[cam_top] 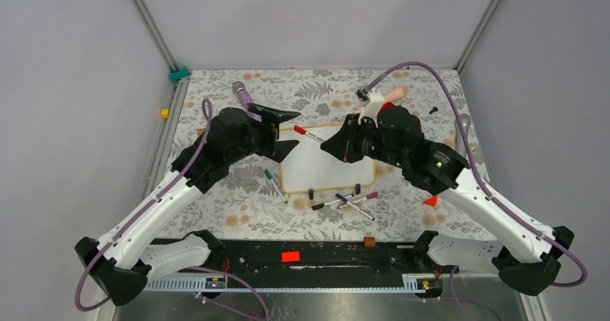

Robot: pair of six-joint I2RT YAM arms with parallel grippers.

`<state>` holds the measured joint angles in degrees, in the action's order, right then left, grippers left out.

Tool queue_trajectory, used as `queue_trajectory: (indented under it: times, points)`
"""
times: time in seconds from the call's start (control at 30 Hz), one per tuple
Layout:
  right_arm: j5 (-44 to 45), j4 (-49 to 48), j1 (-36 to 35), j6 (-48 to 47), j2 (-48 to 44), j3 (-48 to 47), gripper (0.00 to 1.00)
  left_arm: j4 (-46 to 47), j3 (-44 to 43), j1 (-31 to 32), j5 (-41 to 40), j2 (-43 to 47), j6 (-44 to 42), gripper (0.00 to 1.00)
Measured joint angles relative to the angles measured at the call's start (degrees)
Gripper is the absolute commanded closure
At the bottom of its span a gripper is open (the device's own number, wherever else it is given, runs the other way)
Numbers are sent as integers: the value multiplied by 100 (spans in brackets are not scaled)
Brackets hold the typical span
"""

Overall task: Write a sentence on the whiteboard
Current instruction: Pass from the left arm to the right, then pass from the right arm to the left

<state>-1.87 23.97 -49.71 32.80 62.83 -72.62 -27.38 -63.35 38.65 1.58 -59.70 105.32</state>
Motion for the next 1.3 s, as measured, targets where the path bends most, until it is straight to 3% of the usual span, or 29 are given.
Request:
queue_trajectory:
  times: [0.23, 0.47, 0.73, 0.93, 1.03, 1.3]
  points:
    - [-682, 592, 225, 37, -400, -31, 100, -960, -216, -516, 197, 221, -1060, 17]
    - [-1749, 883, 890, 308, -706, 101, 100, -1440, -323, -732, 291, 741, -2970, 1]
    - [-2337, 1930, 1091, 55, -422, -481, 100, -1316, -251, -739, 66, 1611, -5390, 1]
    - [-2424, 2380, 1119, -114, -332, -833, 100, -879, 573, -743, -739, 2415, -6238, 2]
    - [-2380, 2540, 1123, -136, -332, -833, 100, -614, 898, -758, -743, 2732, -6749, 1]
    - [-2240, 2927, 1132, -142, -328, -857, 100, -249, 529, -586, 503, 1764, -8638, 1]
